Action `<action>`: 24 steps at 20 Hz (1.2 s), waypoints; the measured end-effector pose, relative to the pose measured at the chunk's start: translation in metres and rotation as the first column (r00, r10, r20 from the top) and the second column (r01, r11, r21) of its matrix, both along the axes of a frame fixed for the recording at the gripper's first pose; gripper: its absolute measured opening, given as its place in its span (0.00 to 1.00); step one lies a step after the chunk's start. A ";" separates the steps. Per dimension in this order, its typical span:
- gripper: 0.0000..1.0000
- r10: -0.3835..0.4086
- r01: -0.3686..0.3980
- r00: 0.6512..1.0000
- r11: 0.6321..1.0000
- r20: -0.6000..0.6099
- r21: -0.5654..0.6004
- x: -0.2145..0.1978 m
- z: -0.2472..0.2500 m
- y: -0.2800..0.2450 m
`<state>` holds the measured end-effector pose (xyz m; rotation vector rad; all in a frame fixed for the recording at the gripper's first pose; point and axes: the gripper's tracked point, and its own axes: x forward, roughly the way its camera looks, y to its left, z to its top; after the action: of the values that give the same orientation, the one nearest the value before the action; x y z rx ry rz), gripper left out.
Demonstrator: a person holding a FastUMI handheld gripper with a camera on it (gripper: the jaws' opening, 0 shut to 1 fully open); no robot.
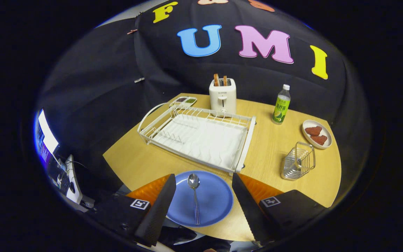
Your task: Take the plate from the dish rack, then take the spoon from the basket and place it into the plate.
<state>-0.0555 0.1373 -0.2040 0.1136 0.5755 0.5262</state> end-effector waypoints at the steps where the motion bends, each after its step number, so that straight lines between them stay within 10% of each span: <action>1: 0.99 -0.015 0.015 0.999 1.000 0.029 0.000 0.006 0.012 -0.005; 24: 0.98 -0.249 0.236 0.858 0.968 0.450 0.085 0.049 0.201 -0.100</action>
<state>-0.0070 0.0370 -0.0035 0.0811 0.0854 0.2966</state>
